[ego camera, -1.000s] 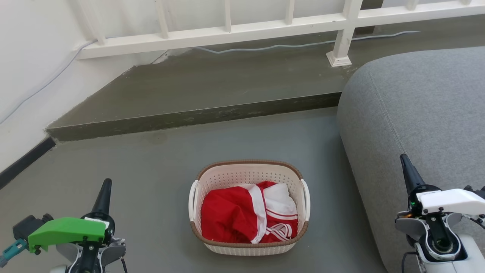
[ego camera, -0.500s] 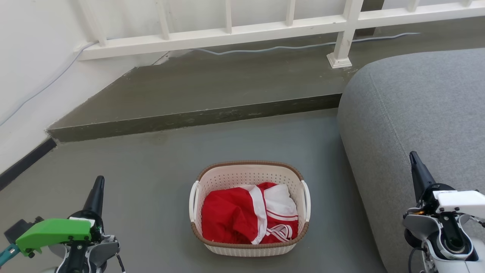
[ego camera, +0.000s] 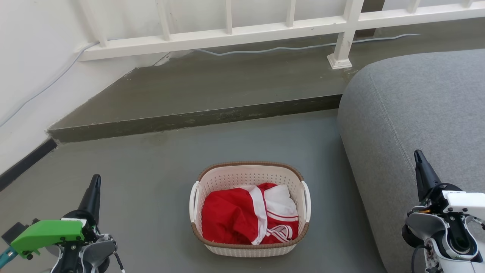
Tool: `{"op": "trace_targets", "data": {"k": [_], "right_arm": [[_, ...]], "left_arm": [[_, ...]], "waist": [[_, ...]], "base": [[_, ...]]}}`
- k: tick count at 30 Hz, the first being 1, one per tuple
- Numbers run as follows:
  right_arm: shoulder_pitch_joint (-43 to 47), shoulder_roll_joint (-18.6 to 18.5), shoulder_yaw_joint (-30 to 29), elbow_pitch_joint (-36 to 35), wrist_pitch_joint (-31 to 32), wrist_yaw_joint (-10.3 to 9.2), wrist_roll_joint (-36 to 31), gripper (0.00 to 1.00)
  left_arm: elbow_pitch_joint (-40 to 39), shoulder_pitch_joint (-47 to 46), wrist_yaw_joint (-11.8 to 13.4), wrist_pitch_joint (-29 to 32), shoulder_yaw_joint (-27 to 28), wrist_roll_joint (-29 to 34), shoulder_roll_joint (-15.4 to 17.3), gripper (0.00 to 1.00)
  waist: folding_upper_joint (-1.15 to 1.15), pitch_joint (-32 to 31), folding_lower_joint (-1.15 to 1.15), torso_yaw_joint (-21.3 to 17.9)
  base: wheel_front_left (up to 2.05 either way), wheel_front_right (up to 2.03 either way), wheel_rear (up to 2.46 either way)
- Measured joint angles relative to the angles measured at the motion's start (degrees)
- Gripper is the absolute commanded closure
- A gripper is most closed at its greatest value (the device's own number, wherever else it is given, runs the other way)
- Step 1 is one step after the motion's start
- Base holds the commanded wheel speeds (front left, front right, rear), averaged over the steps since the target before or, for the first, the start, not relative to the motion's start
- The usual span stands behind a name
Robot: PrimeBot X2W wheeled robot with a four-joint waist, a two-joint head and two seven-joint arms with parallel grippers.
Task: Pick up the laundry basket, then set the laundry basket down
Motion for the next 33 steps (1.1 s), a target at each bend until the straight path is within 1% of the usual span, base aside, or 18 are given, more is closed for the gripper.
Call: {"op": "trace_targets", "data": {"k": [33], "right_arm": [[-0.01, 0.05, -0.05, -0.08, 0.08, 0.09, 0.0, 1.0]], "left_arm": [[-0.1, 0.01, -0.01, 0.0, 0.0, 0.0, -0.03, 1.0]], "waist": [[0.0, 0.01, 0.0, 0.0]], "base": [[0.0, 0.0, 0.0]]}}
